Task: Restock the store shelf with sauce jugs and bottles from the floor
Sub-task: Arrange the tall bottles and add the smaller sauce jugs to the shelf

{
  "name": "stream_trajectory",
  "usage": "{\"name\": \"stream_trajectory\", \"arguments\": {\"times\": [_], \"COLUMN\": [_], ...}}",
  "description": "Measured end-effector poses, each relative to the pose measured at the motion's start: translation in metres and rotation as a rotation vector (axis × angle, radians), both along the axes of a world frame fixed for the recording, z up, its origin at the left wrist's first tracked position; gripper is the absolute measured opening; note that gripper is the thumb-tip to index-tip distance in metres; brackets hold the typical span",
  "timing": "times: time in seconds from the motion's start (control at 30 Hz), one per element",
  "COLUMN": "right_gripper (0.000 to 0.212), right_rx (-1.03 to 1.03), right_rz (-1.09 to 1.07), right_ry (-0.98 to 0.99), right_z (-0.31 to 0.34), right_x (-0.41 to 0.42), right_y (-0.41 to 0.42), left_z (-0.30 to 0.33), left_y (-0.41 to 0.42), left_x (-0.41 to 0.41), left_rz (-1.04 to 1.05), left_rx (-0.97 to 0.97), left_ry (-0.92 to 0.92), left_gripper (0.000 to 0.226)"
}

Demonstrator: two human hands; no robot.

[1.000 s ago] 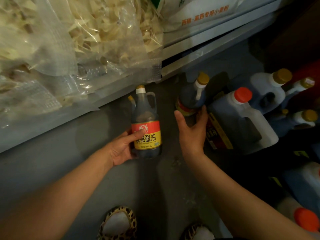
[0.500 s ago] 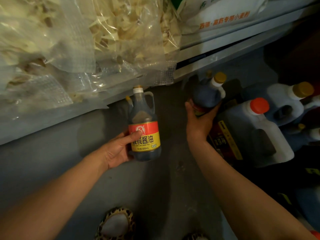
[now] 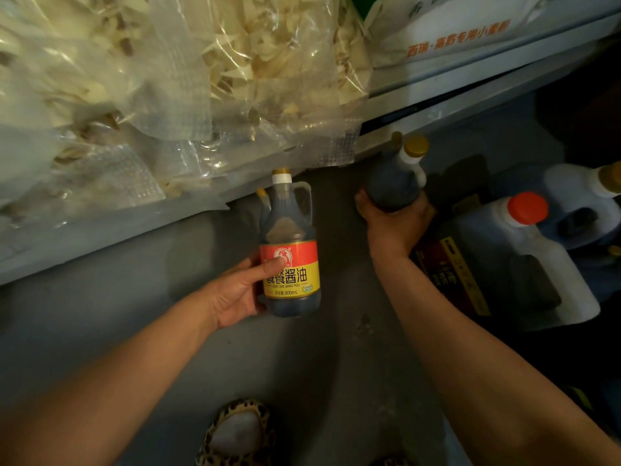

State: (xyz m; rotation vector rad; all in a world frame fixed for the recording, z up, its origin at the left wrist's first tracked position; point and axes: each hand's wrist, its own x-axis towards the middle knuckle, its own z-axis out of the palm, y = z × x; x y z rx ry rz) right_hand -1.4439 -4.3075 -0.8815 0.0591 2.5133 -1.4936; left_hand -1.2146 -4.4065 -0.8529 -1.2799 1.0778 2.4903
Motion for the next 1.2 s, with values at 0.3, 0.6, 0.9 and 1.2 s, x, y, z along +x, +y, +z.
{"name": "stream_trajectory", "arguments": {"times": [0.3,0.6,0.9,1.2], "right_gripper": [0.064,0.053,0.083,0.072], "right_rx": [-0.320,-0.319,-0.164,-0.193], "right_rz": [0.115,0.166,0.110,0.119], "right_ry": [-0.388,-0.626,-0.706,-0.712], "right_z": [0.028,0.037,0.137,0.350], "right_x": [0.041,0.047,0.065,0.087], "right_y": [0.048,0.069,0.117,0.142], "left_z": [-0.005,-0.013,0.075,0.288], "left_y": [-0.003,0.003,0.053,0.068], "left_x": [0.004,-0.009,-0.002,0.010], "left_rz": [-0.021,-0.104,0.003,0.008], "left_rx": [0.011,0.045,0.230,0.218], "left_ry": [-0.022,-0.074,-0.145,-0.110], "left_gripper": [0.115,0.118,0.116,0.113]}}
